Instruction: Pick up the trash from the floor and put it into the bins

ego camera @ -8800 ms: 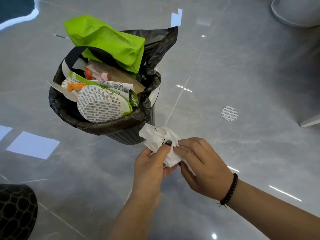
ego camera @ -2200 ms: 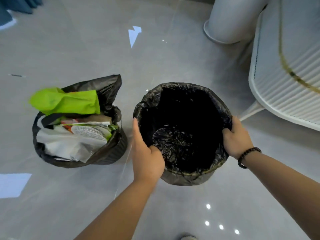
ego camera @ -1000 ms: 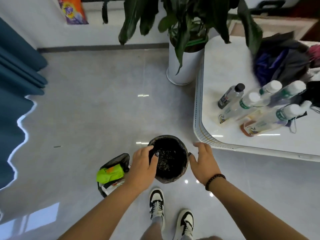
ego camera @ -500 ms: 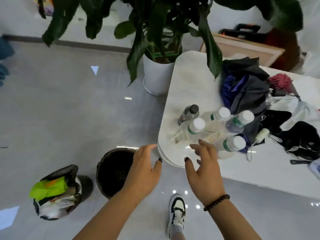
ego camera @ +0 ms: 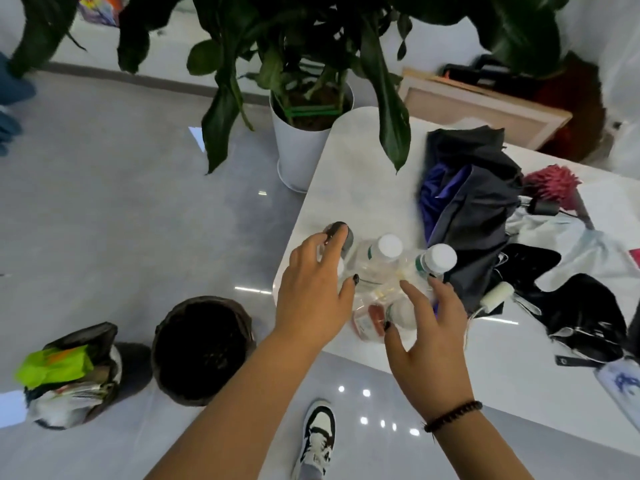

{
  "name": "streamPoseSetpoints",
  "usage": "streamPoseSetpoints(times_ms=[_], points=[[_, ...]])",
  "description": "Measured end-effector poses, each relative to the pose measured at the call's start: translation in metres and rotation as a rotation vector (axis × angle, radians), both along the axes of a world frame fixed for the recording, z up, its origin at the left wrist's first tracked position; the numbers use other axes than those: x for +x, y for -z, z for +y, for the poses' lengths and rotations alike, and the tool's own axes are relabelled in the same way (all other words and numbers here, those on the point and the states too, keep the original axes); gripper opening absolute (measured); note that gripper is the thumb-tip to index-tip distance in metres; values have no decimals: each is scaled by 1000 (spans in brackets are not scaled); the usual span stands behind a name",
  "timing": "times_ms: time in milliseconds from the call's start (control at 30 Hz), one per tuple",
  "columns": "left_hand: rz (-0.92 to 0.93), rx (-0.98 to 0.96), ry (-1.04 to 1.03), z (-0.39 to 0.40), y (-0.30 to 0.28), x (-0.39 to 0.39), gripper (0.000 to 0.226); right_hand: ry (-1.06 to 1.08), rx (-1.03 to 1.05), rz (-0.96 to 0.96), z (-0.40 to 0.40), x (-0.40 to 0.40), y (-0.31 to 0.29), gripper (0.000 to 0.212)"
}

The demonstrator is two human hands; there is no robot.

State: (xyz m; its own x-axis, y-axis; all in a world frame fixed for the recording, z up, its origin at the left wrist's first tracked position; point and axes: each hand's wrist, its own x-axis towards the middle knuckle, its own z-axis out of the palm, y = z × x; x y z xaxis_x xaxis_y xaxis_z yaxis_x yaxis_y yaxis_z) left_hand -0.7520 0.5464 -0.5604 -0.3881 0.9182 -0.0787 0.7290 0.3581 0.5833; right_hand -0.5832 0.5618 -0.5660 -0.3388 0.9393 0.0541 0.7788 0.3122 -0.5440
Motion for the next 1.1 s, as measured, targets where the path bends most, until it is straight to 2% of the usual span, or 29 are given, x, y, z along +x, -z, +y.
streamPoseSetpoints(times_ms=[133,400,467,700,900,1100], points=[[59,-20,13,-12,17,-8,53,-7,-162,-73,-9,-11,16,60],[-35,95,-167,-73,17,-43,45,-216,-51,-217,-28,-56,14,63],[-93,103,-255,-99,15,-62,45,-261,-56,-203,-39,-78,11,61],[-44,121,-522,-184,26,-128,44,-368,-131,45,-86,-147,7,55],[-43,1,-532,-233,104,-177,46,-402,-334,95,-131,-211,56,43],[-224,-202,-604,-246,200,-217,38,-481,-552,-56,-154,-261,125,42]])
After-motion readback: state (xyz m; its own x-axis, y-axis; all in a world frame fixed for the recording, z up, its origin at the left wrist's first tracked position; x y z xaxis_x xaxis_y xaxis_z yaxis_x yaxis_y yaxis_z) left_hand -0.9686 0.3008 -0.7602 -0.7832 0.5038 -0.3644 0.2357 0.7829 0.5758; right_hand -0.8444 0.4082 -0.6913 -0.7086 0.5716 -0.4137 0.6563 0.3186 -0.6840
